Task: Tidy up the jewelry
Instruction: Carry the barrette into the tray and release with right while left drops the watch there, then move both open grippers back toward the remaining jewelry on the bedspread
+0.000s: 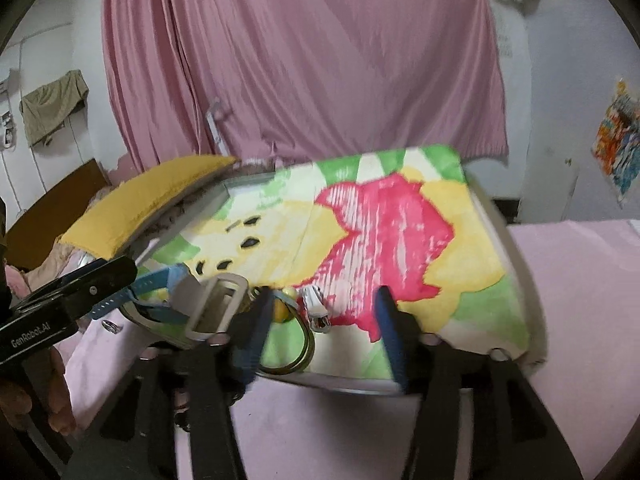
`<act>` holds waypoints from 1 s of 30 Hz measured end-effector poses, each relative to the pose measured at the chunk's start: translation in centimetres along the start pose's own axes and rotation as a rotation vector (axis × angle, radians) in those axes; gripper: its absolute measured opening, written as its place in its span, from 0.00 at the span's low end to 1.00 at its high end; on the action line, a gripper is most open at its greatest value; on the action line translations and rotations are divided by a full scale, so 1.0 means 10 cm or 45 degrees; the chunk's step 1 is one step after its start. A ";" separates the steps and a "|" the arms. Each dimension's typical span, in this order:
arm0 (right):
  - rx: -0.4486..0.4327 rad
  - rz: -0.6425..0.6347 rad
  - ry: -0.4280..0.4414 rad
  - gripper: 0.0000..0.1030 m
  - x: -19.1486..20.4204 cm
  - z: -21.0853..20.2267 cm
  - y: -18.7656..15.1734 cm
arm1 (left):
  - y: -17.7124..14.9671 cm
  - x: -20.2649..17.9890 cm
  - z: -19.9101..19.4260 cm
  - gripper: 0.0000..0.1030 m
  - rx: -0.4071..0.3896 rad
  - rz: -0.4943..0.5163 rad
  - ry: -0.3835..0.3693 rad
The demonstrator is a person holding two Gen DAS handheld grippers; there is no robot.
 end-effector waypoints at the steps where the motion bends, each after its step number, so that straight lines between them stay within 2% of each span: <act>1: -0.024 -0.004 -0.006 0.57 0.00 -0.04 0.01 | 0.01 0.01 -0.05 0.81 -0.024 -0.003 -0.002; 3: -0.086 -0.016 -0.028 0.64 0.02 -0.17 0.03 | 0.02 0.04 -0.13 0.92 -0.060 -0.006 0.001; 5: -0.135 -0.024 -0.044 0.76 0.04 -0.27 0.04 | 0.03 0.07 -0.22 0.96 -0.103 -0.005 0.010; 6: -0.164 -0.026 -0.057 0.80 0.05 -0.32 0.05 | 0.04 0.08 -0.26 0.97 -0.123 -0.004 0.015; 9: -0.240 -0.027 -0.088 0.82 0.06 -0.47 0.08 | 0.04 0.12 -0.38 0.99 -0.173 0.005 0.015; 12: -0.296 -0.027 -0.105 0.95 0.09 -0.60 0.09 | 0.02 0.14 -0.46 0.99 -0.203 0.020 0.009; 15: -0.329 -0.041 -0.109 0.95 0.14 -0.69 0.07 | 0.00 0.16 -0.56 0.99 -0.230 0.035 -0.006; 21: -0.258 -0.122 -0.101 0.96 0.27 -0.66 -0.03 | -0.09 0.28 -0.63 0.99 -0.197 0.040 0.024; 30: -0.063 -0.214 -0.046 0.95 0.46 -0.50 -0.20 | -0.31 0.55 -0.58 0.99 -0.011 0.007 0.077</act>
Point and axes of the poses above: each gripper's, at about its wrist camera, not at the fingertips, and z roughly the way its jaws point, x to its left, y to its top, the point moved 7 cm from there along z, roughly the way its jaws point, and after that the axes turned 11 degrees about -z, right-handed, at the moved point
